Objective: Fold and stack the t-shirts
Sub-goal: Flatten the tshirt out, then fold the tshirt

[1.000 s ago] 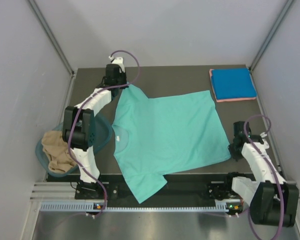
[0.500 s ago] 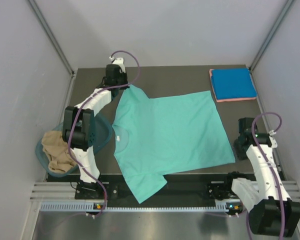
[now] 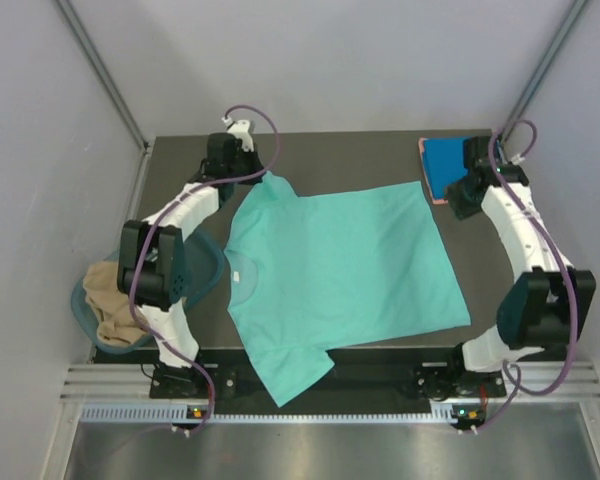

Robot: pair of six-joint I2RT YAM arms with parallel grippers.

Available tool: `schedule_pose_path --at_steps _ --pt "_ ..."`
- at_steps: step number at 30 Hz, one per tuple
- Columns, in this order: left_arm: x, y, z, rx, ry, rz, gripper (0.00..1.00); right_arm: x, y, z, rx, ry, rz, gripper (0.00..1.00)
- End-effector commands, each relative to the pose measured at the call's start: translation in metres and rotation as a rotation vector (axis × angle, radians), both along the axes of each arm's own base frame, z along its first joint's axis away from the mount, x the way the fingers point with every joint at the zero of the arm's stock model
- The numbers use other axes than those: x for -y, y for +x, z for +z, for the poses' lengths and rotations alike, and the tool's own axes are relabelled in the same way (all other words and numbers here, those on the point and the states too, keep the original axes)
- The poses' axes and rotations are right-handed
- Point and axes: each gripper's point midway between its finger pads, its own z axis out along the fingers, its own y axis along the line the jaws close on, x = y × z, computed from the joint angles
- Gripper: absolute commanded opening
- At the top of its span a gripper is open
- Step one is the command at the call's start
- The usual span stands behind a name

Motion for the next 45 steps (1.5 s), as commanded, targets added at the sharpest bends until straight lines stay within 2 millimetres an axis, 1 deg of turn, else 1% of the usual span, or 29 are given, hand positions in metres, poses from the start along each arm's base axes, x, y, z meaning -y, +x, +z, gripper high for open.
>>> schedule_pose_path --at_steps 1,2,3,4,5,7,8,10,11,13,14,16,17,18,19,20,22,25,28,30,31,36,38,41,45 --pt "0.007 -0.006 0.061 0.158 -0.059 -0.050 0.00 -0.045 0.074 0.027 0.175 0.065 0.219 0.41" --pt "0.007 -0.008 0.064 0.166 -0.056 -0.052 0.00 -0.051 0.096 0.029 0.202 0.054 0.262 0.41" --pt "0.005 -0.011 0.066 0.173 -0.051 -0.053 0.00 -0.058 0.106 0.033 0.219 0.038 0.291 0.41" --pt "0.004 -0.012 0.067 0.179 -0.038 -0.054 0.00 -0.056 0.115 0.035 0.221 0.000 0.300 0.41" --pt "0.003 -0.013 0.067 0.178 -0.030 -0.052 0.00 -0.058 0.129 0.034 0.225 -0.015 0.306 0.41" --pt "0.001 -0.017 0.070 0.184 -0.019 -0.052 0.00 -0.059 0.140 0.030 0.226 -0.006 0.288 0.41" --pt "0.000 -0.018 0.071 0.188 -0.011 -0.055 0.00 -0.060 0.146 0.020 0.213 0.002 0.275 0.39" --pt "-0.001 -0.020 0.071 0.193 -0.005 -0.058 0.00 -0.063 0.152 0.010 0.206 0.037 0.242 0.37" --pt "-0.001 -0.022 0.070 0.192 -0.004 -0.061 0.00 -0.064 0.157 0.000 0.188 0.047 0.230 0.36" --pt "0.002 -0.025 0.072 0.198 -0.010 -0.079 0.00 -0.066 0.158 -0.013 0.152 0.072 0.202 0.36" --pt "0.005 -0.027 0.071 0.197 -0.016 -0.095 0.00 -0.067 0.163 -0.024 0.132 0.078 0.195 0.36" --pt "0.008 -0.032 0.074 0.206 -0.026 -0.125 0.00 -0.069 0.166 -0.036 0.109 0.092 0.188 0.36" --pt "0.012 -0.035 0.072 0.206 -0.035 -0.147 0.00 -0.070 0.171 -0.045 0.092 0.094 0.185 0.36" --pt "0.013 -0.039 0.073 0.213 -0.039 -0.159 0.00 -0.070 0.173 -0.049 0.089 0.094 0.185 0.36" --pt "0.014 -0.040 0.074 0.219 -0.038 -0.165 0.00 -0.070 0.177 -0.060 0.071 0.092 0.182 0.36" --pt "0.014 -0.043 0.070 0.220 -0.038 -0.174 0.00 -0.070 0.183 -0.058 0.079 0.089 0.184 0.36" --pt "0.013 -0.046 0.072 0.232 -0.028 -0.180 0.00 -0.067 0.187 -0.065 0.060 0.081 0.175 0.36" --pt "0.013 -0.050 0.071 0.235 -0.014 -0.194 0.00 -0.066 0.199 -0.076 0.055 0.083 0.168 0.36" --pt "0.013 -0.053 0.072 0.245 -0.007 -0.205 0.00 -0.065 0.202 -0.088 0.037 0.096 0.144 0.37" --pt "0.013 -0.056 0.077 0.264 -0.006 -0.216 0.00 -0.062 0.205 -0.089 0.038 0.100 0.126 0.36" --pt "0.013 -0.057 0.076 0.264 -0.004 -0.218 0.00 -0.061 0.207 -0.093 0.030 0.100 0.119 0.37" --pt "0.012 -0.059 0.079 0.279 0.006 -0.221 0.00 -0.055 0.209 -0.099 0.007 0.107 0.089 0.36" --pt "0.012 -0.060 0.079 0.279 0.007 -0.219 0.00 -0.053 0.210 -0.097 0.009 0.099 0.080 0.36" --pt "0.011 -0.061 0.077 0.278 0.007 -0.215 0.00 -0.048 0.208 -0.103 -0.016 0.093 0.060 0.37" --pt "0.011 -0.062 0.074 0.271 0.005 -0.219 0.00 -0.048 0.209 -0.107 -0.023 0.094 0.051 0.37"
